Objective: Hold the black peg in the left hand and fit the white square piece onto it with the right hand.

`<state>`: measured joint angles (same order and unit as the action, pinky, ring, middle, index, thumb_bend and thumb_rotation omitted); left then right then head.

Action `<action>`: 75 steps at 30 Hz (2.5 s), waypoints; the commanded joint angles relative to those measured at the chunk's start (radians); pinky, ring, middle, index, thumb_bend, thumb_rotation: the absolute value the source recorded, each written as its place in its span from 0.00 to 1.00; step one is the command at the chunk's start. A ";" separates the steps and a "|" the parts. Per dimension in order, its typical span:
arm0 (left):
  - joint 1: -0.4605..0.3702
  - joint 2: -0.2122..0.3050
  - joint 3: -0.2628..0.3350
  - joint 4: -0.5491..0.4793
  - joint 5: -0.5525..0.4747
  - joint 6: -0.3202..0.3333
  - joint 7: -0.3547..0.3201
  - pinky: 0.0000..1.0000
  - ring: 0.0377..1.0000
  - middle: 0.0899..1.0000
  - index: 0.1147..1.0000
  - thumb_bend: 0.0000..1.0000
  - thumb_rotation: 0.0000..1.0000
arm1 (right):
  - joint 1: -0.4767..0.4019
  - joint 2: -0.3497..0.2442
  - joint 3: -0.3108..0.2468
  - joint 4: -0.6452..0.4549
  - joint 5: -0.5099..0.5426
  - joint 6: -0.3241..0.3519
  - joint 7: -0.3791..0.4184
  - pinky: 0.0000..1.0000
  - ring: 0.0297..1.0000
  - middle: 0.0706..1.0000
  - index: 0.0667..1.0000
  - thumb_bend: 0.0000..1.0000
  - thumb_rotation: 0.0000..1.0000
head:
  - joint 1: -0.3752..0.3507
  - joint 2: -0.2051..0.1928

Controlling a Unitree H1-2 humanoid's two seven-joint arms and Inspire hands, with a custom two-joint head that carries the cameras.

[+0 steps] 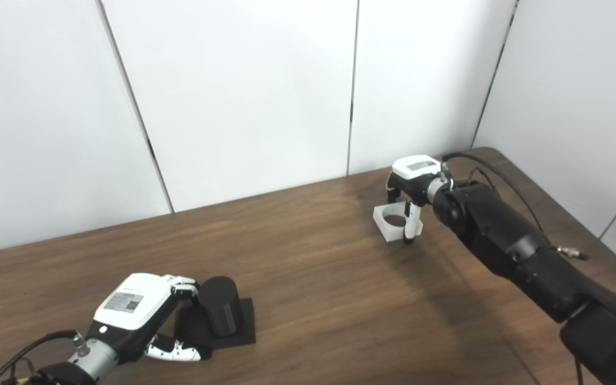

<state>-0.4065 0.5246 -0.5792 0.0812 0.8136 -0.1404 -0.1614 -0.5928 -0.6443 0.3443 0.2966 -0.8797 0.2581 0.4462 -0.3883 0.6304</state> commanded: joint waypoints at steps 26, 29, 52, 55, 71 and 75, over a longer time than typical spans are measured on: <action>0.024 -0.096 -0.084 0.049 0.118 0.079 -0.134 0.80 0.80 0.80 0.43 0.52 0.08 | 0.014 -0.034 -0.096 -0.452 0.173 -0.209 0.033 0.74 0.77 0.70 0.44 0.52 0.13 | 0.426 0.095; 0.021 -0.104 -0.082 0.052 0.117 0.083 -0.124 0.80 0.80 0.80 0.43 0.52 0.08 | 0.009 -0.022 -0.095 -0.492 0.190 -0.220 0.055 0.74 0.77 0.70 0.44 0.52 0.13 | 0.428 0.094; 0.019 -0.135 -0.095 0.059 0.142 0.098 -0.118 0.79 0.80 0.80 0.43 0.52 0.08 | -0.019 0.126 -0.055 -0.578 0.175 -0.216 0.132 0.73 0.77 0.71 0.44 0.52 0.14 | 0.436 0.097; 0.019 -0.137 -0.093 0.058 0.140 0.101 -0.119 0.79 0.80 0.80 0.43 0.52 0.08 | -0.024 0.138 -0.046 -0.572 0.176 -0.216 0.135 0.73 0.77 0.71 0.44 0.52 0.14 | 0.435 0.097; 0.019 -0.139 -0.098 0.060 0.143 0.102 -0.117 0.78 0.80 0.80 0.43 0.52 0.08 | -0.004 0.198 -0.002 -0.560 0.184 -0.211 0.152 0.75 0.78 0.72 0.44 0.52 0.13 | 0.433 0.098; 0.020 -0.139 -0.098 0.057 0.144 0.103 -0.116 0.78 0.79 0.79 0.43 0.52 0.08 | 0.005 0.208 0.013 -0.547 0.180 -0.225 0.139 0.75 0.77 0.71 0.44 0.52 0.13 | 0.436 0.103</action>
<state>-0.4377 0.3934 -0.6099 0.0904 0.8972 -0.0352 -0.1972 -0.5529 -0.4398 0.3674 -0.2332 -0.6986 0.0610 0.6078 0.0460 0.7332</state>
